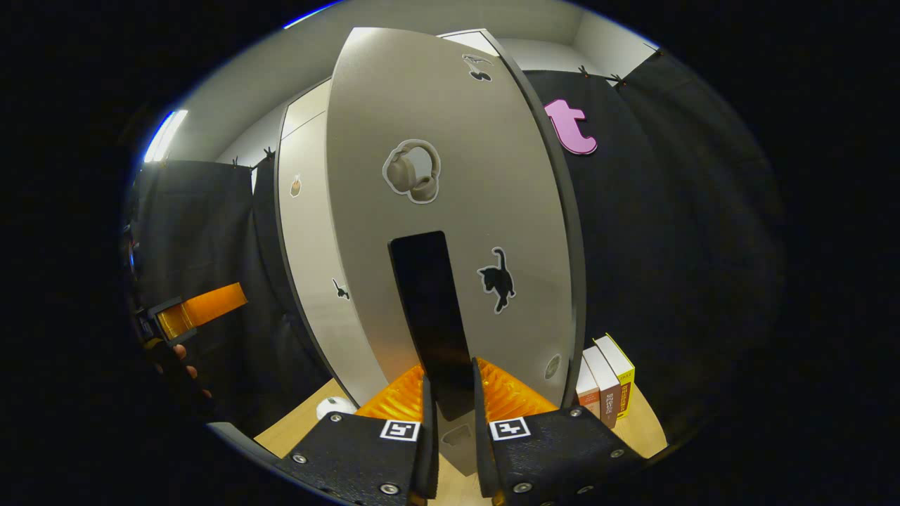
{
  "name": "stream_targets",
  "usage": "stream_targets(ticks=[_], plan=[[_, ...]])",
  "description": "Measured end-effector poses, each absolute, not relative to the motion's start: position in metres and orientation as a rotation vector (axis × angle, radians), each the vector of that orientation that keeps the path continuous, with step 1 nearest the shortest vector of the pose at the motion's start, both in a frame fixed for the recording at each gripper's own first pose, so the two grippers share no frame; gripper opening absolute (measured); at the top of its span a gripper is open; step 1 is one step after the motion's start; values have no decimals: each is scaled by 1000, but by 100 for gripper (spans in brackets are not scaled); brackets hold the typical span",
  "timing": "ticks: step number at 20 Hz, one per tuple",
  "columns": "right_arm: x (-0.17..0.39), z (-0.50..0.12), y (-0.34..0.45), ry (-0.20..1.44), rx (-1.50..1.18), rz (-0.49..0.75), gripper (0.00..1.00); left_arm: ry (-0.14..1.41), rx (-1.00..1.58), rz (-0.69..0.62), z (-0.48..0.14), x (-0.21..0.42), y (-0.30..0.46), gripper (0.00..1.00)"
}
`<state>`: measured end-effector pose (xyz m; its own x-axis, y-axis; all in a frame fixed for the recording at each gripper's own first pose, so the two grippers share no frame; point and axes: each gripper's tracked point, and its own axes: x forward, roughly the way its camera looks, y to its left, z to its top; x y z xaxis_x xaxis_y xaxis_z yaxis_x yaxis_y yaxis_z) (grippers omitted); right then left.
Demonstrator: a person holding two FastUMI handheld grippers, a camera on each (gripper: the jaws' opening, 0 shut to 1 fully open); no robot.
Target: Open the right door of the double-door shoe cabinet with the right hand, and open the left door with the left hand.
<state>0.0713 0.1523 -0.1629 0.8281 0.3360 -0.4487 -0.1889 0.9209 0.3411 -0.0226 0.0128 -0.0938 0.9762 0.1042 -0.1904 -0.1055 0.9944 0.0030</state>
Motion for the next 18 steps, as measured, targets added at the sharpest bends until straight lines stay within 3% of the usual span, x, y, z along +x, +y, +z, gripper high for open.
stream_targets(ticks=[10,11,12,18], plan=[[65,-160,110,504,255,219,20,224,-10,71,-116,7,-4,96],[66,-160,106,500,253,205,15,228,-15,62,-118,12,-7,96],[66,-160,101,499,253,194,19,234,-20,52,-121,16,-12,96],[71,-162,66,469,176,70,16,290,-21,-13,-152,42,-48,96]])
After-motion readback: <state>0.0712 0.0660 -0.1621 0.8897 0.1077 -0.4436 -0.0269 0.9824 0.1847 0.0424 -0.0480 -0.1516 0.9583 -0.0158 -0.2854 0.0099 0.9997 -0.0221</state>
